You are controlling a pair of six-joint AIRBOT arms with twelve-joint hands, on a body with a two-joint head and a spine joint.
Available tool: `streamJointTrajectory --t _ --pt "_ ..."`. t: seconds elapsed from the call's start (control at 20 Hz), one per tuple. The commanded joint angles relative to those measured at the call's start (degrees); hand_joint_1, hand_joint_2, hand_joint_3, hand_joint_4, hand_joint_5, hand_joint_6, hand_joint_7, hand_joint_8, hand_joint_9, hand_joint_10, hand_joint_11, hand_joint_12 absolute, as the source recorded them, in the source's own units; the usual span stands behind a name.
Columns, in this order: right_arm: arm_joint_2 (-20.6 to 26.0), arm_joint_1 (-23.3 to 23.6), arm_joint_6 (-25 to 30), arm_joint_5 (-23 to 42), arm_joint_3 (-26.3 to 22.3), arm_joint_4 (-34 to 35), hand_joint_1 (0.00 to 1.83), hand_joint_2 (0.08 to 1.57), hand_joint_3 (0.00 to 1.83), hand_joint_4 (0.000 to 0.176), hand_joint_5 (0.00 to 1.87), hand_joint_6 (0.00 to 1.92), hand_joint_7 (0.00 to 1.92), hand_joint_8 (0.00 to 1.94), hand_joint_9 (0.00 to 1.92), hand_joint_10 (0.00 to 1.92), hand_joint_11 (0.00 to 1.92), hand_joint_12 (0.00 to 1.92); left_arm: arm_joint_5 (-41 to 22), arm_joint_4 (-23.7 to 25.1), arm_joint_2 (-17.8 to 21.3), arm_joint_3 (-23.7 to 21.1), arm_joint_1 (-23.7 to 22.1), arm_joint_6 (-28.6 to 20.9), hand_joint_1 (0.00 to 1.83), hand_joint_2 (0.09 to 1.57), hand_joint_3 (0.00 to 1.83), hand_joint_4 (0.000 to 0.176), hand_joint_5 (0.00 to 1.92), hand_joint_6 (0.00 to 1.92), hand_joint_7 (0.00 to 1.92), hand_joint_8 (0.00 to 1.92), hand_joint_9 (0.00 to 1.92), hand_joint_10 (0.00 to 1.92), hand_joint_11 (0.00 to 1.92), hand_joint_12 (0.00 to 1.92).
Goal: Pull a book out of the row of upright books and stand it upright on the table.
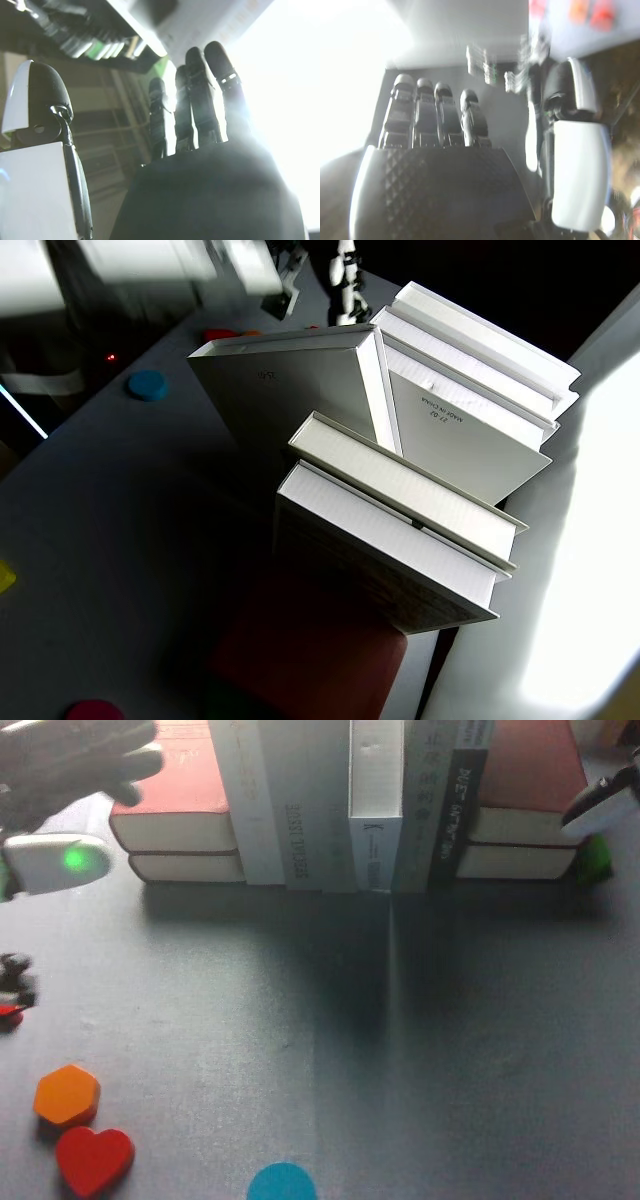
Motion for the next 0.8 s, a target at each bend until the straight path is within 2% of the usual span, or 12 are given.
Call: streamJointTrajectory --t 0.0,0.05,0.1,0.15,0.2,0.25,0.3,0.35,0.45,0.6,0.65,0.75 --pt "-0.7 2.4 2.0 -1.8 -0.5 -0.4 0.77 0.87 0.0 0.176 0.0 0.0 0.0 0.0 0.0 0.0 0.0 0.0 -7.9 -5.2 1.2 -0.8 0.8 -0.6 0.97 0.95 0.0 0.092 0.29 0.0 0.27 0.0 0.42 0.02 0.0 1.34" --pt "-1.1 3.3 3.6 -1.8 -0.8 -3.4 0.65 0.89 0.0 0.176 0.0 0.0 0.0 0.0 0.0 0.0 0.0 0.0 -8.6 -6.1 2.0 -1.5 1.5 -0.6 0.98 0.96 0.0 0.079 0.3 0.0 0.28 0.0 0.42 0.01 0.0 1.28" --pt "-2.2 4.9 5.9 -1.2 -0.8 -7.7 0.58 0.92 0.01 0.151 0.0 0.0 0.0 0.0 0.0 0.0 0.0 0.0 -9.5 -7.4 3.1 -2.4 2.6 -0.6 0.96 0.97 0.01 0.081 0.29 0.0 0.28 0.0 0.39 0.01 0.0 1.17" --pt "-3.1 5.6 7.1 -0.9 -0.6 -10.6 0.58 0.92 0.01 0.151 0.0 0.0 0.0 0.0 0.0 0.0 0.0 0.0 -10.2 -8.1 3.6 -2.9 3.4 -0.6 0.96 0.97 0.01 0.081 0.29 0.0 0.28 0.0 0.39 0.01 0.0 1.17" --pt "-4.1 5.8 8.0 -0.8 -0.4 -13.4 0.53 0.92 0.01 0.168 0.0 0.0 0.0 0.0 0.0 0.0 0.0 0.0 -10.9 -8.8 4.0 -3.4 4.3 -0.6 0.95 0.97 0.0 0.088 0.31 0.01 0.3 0.0 0.39 0.01 0.0 1.2" --pt "-5.1 5.8 9.1 -0.7 -0.1 -16.3 0.7 0.97 0.03 0.128 0.0 0.0 0.0 0.0 0.0 0.0 0.0 0.0 -11.2 -9.3 4.2 -3.8 5.1 -0.6 0.97 0.98 0.01 0.079 0.31 0.0 0.29 0.0 0.42 0.02 0.0 1.3" --pt "-5.5 5.9 9.5 -0.5 -0.1 -17.6 0.7 0.97 0.03 0.128 0.0 0.0 0.0 0.0 0.0 0.0 0.0 0.0 -11.5 -9.5 4.3 -4.1 5.6 -0.6 0.97 0.98 0.01 0.079 0.31 0.0 0.29 0.0 0.42 0.02 0.0 1.3" --pt "-5.8 5.9 9.6 -0.3 -0.1 -18.6 0.76 1.01 0.04 0.084 0.0 0.0 0.0 0.0 0.0 0.0 0.0 0.0 -11.8 -10.0 4.4 -4.4 6.3 -0.6 0.97 0.98 0.0 0.07 0.29 0.0 0.28 0.0 0.41 0.02 0.0 1.32" --pt "-6.1 5.9 9.6 -0.3 -0.2 -18.6 0.77 1.01 0.04 0.075 0.0 0.0 0.0 0.0 0.0 0.0 0.0 0.0 -11.9 -10.0 4.3 -4.6 6.6 -0.6 0.97 0.98 0.0 0.069 0.28 0.0 0.28 0.0 0.41 0.02 0.0 1.32" --pt "-6.8 6.2 9.7 -0.3 0.0 -21.7 0.84 0.96 0.01 0.088 0.0 0.0 0.0 0.0 0.0 0.0 0.0 0.0 -11.9 -10.0 3.9 -4.6 6.7 -0.6 0.99 1.01 0.01 0.04 0.22 0.0 0.26 0.0 0.34 0.0 0.0 1.23" --pt "-7.2 6.2 9.7 -0.5 0.1 -23.1 0.58 0.96 0.01 0.171 0.0 0.0 0.0 0.0 0.0 0.0 0.0 0.0 -11.9 -10.0 3.8 -4.6 6.7 -0.6 1.01 0.99 0.0 0.037 0.23 0.01 0.25 0.0 0.35 0.01 0.0 1.25" --pt "-8.0 5.8 9.7 -1.1 0.7 -24.1 0.47 0.95 0.0 0.176 0.0 0.0 0.0 0.0 0.0 0.0 0.0 0.0 -12.0 -10.0 3.6 -4.7 6.7 -0.6 1.01 0.99 0.0 0.041 0.24 0.01 0.24 0.0 0.36 0.01 0.0 1.28"
